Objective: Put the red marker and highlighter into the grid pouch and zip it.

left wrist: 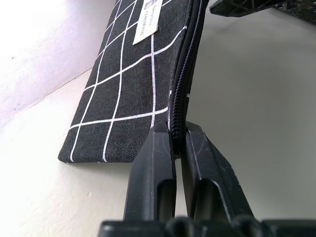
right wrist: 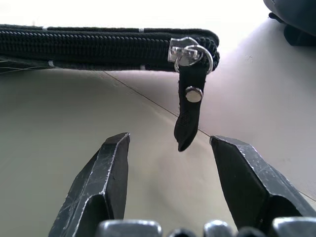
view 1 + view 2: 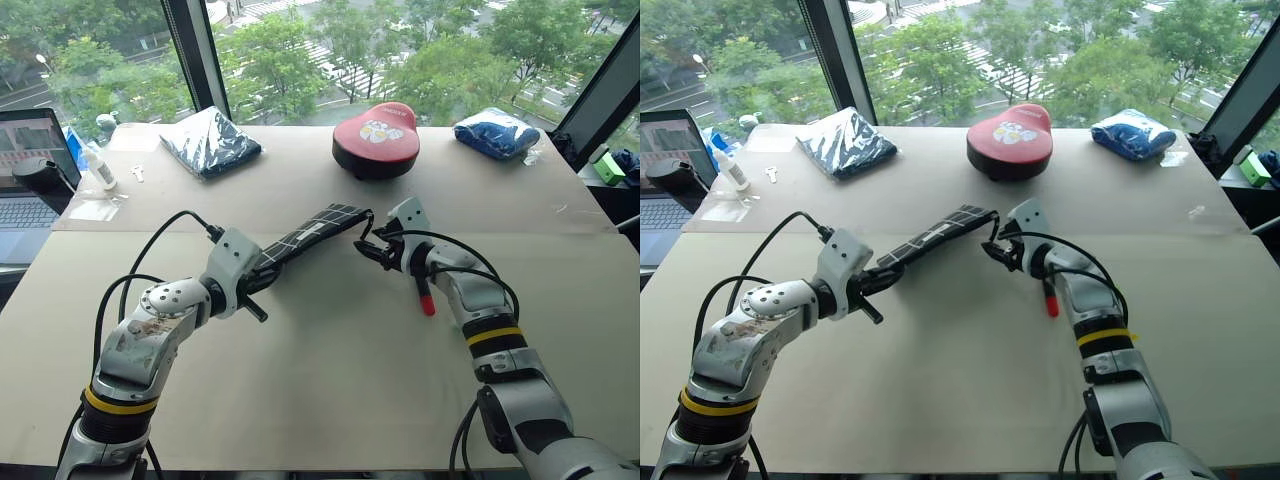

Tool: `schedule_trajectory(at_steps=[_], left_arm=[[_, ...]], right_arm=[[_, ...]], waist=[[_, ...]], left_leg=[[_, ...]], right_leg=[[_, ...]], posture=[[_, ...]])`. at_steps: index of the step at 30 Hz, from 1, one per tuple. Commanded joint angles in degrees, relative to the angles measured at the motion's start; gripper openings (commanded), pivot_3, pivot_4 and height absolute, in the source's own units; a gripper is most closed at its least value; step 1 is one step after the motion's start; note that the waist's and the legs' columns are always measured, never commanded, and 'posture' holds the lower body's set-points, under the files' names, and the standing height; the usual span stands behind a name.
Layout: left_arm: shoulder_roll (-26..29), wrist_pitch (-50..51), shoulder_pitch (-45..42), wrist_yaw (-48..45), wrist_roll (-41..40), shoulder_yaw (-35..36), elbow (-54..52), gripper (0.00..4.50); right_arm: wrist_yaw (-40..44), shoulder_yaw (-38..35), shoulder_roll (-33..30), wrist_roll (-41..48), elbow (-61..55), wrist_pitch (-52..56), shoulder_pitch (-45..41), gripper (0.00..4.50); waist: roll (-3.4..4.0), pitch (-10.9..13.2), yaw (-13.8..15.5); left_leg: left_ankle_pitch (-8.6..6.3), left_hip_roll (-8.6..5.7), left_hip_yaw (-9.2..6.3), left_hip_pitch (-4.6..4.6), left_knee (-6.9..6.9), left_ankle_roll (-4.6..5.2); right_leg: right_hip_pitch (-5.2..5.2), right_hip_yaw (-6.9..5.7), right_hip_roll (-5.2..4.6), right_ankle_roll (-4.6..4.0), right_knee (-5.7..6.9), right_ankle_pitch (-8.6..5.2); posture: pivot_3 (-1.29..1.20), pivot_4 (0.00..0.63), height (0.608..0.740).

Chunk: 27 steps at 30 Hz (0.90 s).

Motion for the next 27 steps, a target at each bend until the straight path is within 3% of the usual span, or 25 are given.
schedule_trajectory(at_steps=[1, 4, 6, 8, 14, 27], left_arm=[[0.3, -0.3, -0.3, 0.4, -1.1, 0.7, -2.6, 0.00], [0.4, -0.5, -0.3, 0.6, -1.5, 0.5, -2.5, 0.00], [0.5, -0.5, -0.2, 0.4, -1.9, 0.3, -2.6, 0.00], [0.8, -0.5, 0.1, 0.0, -2.3, 0.2, -2.9, 0.00], [1.6, -0.8, 0.8, -0.1, -2.8, -0.1, -3.0, 0.00], [0.4, -2.4, -0.5, 1.5, -1.8, -1.2, 0.4, 0.00]], right_arm=[[0.4, -0.3, 0.3, 0.0, -0.6, -2.2, -1.9, 2.90], [0.4, -0.2, 0.5, -0.2, -0.3, -2.6, -2.1, 2.90], [0.3, -0.3, 0.6, -0.3, 0.4, -3.0, -2.3, 2.66], [0.3, -0.4, 0.7, -0.4, 0.8, -3.3, -2.5, 2.18], [1.1, -0.5, 0.6, 0.0, 0.6, -3.7, -2.1, 0.07], [9.1, 2.3, -2.2, 1.7, -12.6, 0.6, 5.8, 0.02]], waist=[[0.00, 0.0, 0.0], [0.00, 0.0, 0.0], [0.00, 0.0, 0.0], [0.00, 0.0, -0.1], [0.00, 0.0, 0.0], [0.00, 0.0, 0.0]], left_leg=[[0.00, 0.00, 0.00, 0.00, 0.00, 0.00], [0.00, 0.00, 0.00, 0.00, -0.01, 0.01], [0.00, 0.00, 0.00, 0.00, 0.00, 0.01], [0.00, 0.00, 0.00, 0.00, -0.01, 0.00], [0.01, -0.01, 0.00, 0.00, -0.01, -0.01], [-0.09, -0.01, -0.01, 0.01, -0.01, 0.15]], right_leg=[[-0.01, 0.00, 0.00, 0.00, 0.00, 0.00], [-0.01, 0.00, 0.01, 0.00, 0.01, 0.00], [-0.01, 0.00, 0.01, 0.00, 0.01, 0.00], [-0.01, 0.00, 0.02, 0.00, 0.01, 0.00], [-0.01, 0.00, 0.01, 0.00, 0.01, 0.00], [0.00, -0.04, 0.02, 0.00, 0.03, 0.00]], posture=[[0.00, 0.150, 0.740], [0.00, 0.150, 0.740], [0.00, 0.150, 0.740], [0.00, 0.150, 0.740], [0.00, 0.150, 0.740], [0.00, 0.150, 0.740]])
